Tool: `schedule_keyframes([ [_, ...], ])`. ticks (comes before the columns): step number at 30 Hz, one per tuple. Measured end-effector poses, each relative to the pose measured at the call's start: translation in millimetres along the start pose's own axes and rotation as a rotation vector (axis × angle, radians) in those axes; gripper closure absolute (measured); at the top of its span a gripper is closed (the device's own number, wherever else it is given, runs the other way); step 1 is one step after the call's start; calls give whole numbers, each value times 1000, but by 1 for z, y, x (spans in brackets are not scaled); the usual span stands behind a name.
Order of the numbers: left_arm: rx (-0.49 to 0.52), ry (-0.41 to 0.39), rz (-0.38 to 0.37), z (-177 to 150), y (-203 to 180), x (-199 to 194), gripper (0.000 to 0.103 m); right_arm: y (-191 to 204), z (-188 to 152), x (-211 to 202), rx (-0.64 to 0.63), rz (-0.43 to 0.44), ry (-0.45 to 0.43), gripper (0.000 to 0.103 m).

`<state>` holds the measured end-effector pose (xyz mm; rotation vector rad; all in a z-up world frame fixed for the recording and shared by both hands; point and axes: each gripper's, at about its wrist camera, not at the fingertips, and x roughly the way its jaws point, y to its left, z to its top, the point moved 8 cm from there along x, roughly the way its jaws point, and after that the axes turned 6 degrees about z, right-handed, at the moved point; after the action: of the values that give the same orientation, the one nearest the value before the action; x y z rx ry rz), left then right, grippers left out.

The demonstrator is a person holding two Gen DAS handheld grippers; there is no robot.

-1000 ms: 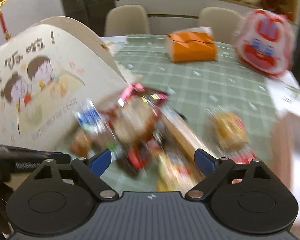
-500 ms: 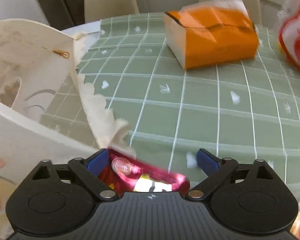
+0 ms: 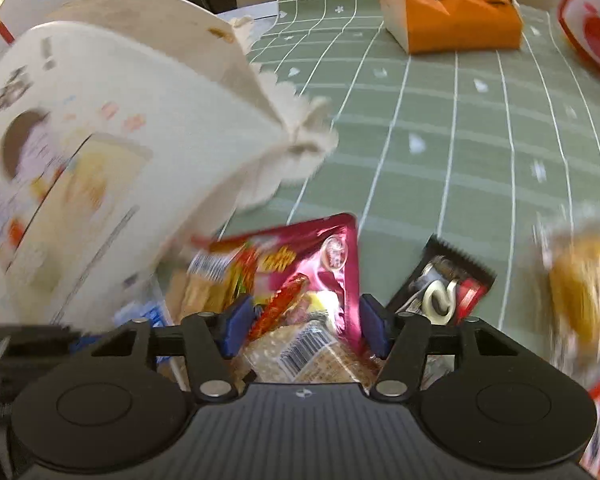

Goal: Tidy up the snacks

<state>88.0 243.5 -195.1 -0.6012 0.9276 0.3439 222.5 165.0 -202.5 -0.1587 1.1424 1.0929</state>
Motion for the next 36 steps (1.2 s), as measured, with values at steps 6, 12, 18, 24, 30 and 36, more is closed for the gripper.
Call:
schedule_keyframes([
  [6,65,79,-41,-33,-25,-2,87,17,-55,-33,8,73,1,57],
  [12,17,46,-28,-35,-22,-19,86,25,-66,-61,-116,-11,-33,49],
  [18,-25,-91,3,18,-10,-30,86,-2,-31,-52,45,-6,-109,40],
  [24,3,-60,96,60,1,9,86,-22,-22,-28,280,94,-84,40],
  [30,34,35,85,51,7,36,86,-29,-19,-11,491,240,-104,32],
  [36,22,62,-23,37,-1,33,88,-19,-17,-24,572,398,-131,28],
])
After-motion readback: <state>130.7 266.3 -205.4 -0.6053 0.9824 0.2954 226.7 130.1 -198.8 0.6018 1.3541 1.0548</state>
